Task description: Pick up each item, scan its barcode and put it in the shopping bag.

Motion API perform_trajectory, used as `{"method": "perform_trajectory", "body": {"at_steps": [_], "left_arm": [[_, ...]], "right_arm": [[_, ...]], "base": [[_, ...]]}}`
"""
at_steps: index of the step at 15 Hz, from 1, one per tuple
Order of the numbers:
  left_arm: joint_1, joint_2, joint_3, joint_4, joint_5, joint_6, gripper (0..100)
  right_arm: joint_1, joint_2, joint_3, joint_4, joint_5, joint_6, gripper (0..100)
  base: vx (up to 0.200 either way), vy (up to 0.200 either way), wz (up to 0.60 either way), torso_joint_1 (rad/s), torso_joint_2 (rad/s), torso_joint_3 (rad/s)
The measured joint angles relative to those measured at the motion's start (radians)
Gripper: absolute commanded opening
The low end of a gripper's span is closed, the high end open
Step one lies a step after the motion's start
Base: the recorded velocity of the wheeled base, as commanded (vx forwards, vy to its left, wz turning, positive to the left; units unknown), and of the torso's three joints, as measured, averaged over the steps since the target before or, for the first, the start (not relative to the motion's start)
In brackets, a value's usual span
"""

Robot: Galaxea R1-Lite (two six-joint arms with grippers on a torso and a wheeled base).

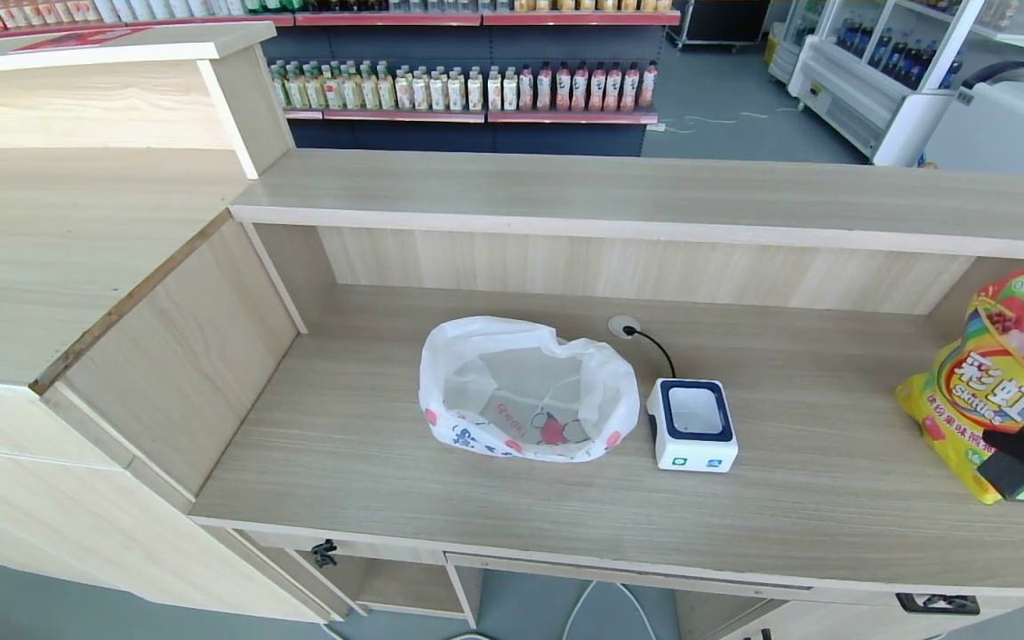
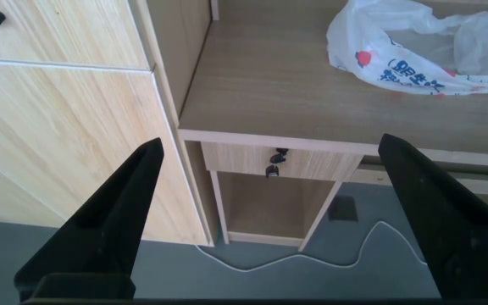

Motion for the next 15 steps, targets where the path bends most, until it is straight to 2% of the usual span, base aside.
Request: {"method": "perform_trajectory", "body": {"at_steps": [3, 5, 7, 11, 15], "left_arm": [[0.0, 0.0, 0.0, 0.0, 0.0, 0.0, 100], [0.0, 0.0, 0.0, 0.0, 0.0, 0.0, 100], [0.0, 0.0, 0.0, 0.0, 0.0, 0.0, 100], [0.001, 0.0, 0.0, 0.0, 0.0, 0.0, 100], [-0.001, 0.0, 0.0, 0.0, 0.0, 0.0, 100]], "right_arm": [[-0.02, -0.014, 0.006, 0.022, -0.002, -0.085, 0], [-0.051, -0.026, 0.007, 0.053, -0.002, -0.27, 0], [-0.085, -0.031, 0.007, 0.137, -0.002, -0.374, 0], [-0.087, -0.032, -0.003, 0.157, -0.006, -0.38, 0], [-0.068, -0.01, -0.032, 0.151, 0.002, -0.304, 0]], "base": [[0.0, 0.0, 0.0, 0.0, 0.0, 0.0], [0.0, 0.0, 0.0, 0.0, 0.0, 0.0], [0.0, 0.0, 0.0, 0.0, 0.0, 0.0], [0.0, 0.0, 0.6, 0.001, 0.0, 0.002], [0.0, 0.0, 0.0, 0.0, 0.0, 0.0]]}}
